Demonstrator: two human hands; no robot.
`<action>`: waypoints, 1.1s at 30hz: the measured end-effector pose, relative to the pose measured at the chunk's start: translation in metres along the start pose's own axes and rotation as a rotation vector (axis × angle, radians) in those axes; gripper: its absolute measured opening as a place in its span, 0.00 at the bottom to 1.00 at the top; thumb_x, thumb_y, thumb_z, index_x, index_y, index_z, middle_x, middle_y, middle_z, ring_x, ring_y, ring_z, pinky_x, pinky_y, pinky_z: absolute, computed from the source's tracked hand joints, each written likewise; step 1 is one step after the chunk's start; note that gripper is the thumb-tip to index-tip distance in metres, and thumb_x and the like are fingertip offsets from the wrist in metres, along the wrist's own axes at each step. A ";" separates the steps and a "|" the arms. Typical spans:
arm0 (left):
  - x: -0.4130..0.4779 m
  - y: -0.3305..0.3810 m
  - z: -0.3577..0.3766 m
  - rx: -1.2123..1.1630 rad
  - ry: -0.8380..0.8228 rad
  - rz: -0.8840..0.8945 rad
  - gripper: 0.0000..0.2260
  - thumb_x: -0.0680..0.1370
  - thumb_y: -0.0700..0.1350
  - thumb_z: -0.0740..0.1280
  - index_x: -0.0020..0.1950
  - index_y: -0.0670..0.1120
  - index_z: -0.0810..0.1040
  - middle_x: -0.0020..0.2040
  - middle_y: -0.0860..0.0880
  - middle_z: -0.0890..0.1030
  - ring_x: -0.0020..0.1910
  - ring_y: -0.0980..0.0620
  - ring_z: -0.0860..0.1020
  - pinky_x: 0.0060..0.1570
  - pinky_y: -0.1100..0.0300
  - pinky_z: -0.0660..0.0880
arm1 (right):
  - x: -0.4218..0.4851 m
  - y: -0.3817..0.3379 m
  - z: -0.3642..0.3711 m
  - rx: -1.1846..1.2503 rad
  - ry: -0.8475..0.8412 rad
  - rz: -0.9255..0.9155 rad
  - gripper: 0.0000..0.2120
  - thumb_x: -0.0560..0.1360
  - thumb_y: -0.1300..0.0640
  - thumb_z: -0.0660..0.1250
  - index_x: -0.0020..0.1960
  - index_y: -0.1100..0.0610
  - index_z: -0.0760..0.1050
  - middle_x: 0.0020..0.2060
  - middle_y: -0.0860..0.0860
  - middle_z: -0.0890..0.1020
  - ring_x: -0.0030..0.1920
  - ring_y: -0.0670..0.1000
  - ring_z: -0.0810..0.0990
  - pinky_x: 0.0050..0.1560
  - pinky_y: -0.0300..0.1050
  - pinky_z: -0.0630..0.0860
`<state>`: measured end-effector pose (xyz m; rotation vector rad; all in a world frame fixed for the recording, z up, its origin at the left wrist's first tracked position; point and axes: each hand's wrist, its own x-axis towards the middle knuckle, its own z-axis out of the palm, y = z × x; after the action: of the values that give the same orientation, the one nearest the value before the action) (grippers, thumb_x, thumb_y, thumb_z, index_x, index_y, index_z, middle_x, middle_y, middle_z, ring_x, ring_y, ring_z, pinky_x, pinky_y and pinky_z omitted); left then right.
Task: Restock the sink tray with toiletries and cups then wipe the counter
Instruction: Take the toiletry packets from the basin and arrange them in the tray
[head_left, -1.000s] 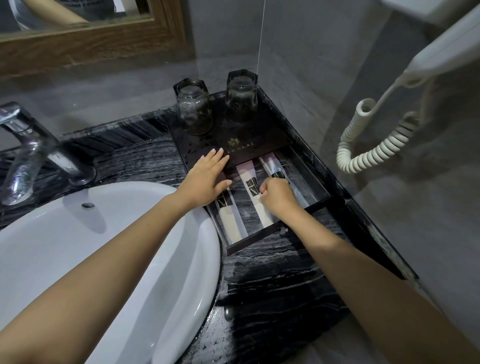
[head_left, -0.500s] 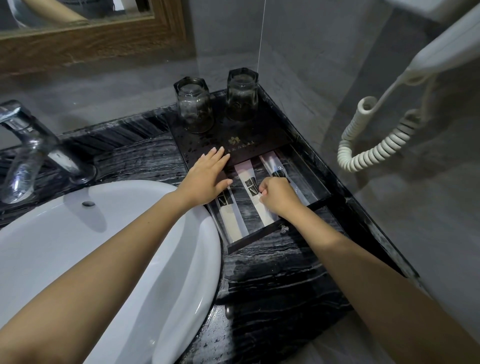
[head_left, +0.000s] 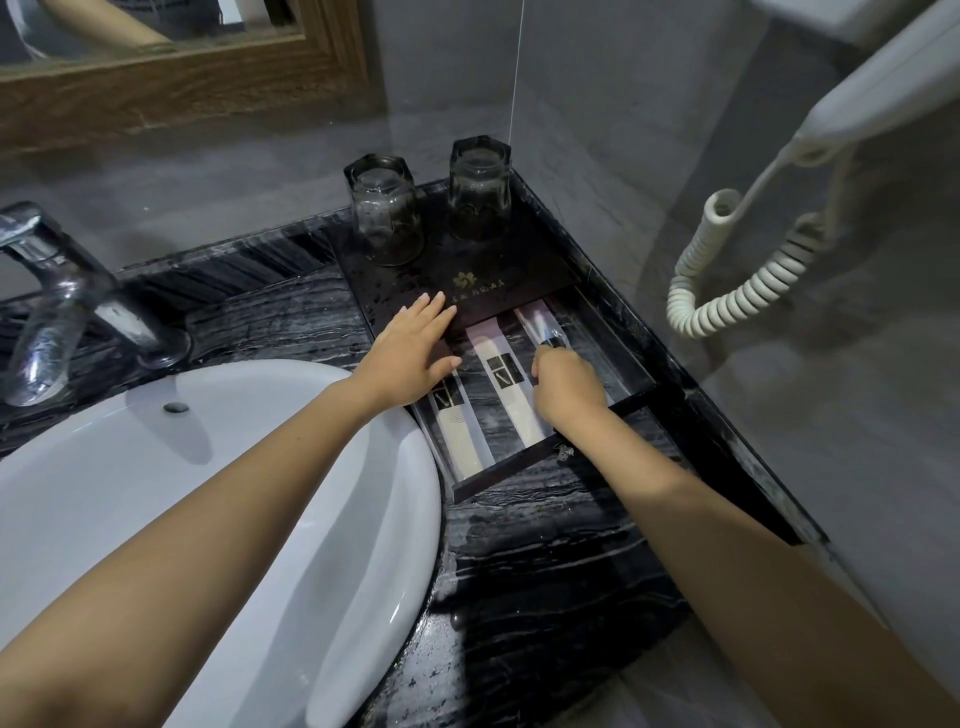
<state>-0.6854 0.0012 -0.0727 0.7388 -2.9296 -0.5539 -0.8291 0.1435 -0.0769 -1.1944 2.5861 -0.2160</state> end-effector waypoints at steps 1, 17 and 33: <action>0.000 0.000 0.000 0.012 -0.006 0.002 0.30 0.79 0.52 0.60 0.76 0.45 0.51 0.78 0.45 0.50 0.77 0.48 0.45 0.75 0.53 0.43 | -0.005 0.002 -0.004 -0.004 0.037 -0.019 0.12 0.75 0.68 0.62 0.57 0.62 0.73 0.55 0.59 0.78 0.53 0.59 0.78 0.46 0.48 0.75; -0.007 0.001 0.006 0.193 0.000 -0.031 0.28 0.80 0.54 0.53 0.76 0.43 0.47 0.78 0.43 0.47 0.77 0.45 0.45 0.75 0.51 0.44 | -0.087 0.038 0.027 0.743 0.227 0.195 0.08 0.73 0.59 0.71 0.44 0.56 0.71 0.43 0.55 0.80 0.40 0.48 0.78 0.39 0.34 0.72; -0.008 -0.002 0.002 0.067 -0.041 -0.045 0.31 0.79 0.58 0.53 0.76 0.44 0.47 0.78 0.45 0.45 0.76 0.49 0.42 0.75 0.54 0.40 | 0.005 -0.011 0.033 0.767 0.311 0.099 0.10 0.72 0.63 0.71 0.50 0.63 0.72 0.50 0.59 0.77 0.40 0.49 0.76 0.44 0.38 0.73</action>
<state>-0.6777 0.0036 -0.0753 0.8119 -2.9891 -0.4826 -0.8141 0.1318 -0.1064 -0.7779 2.3904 -1.3134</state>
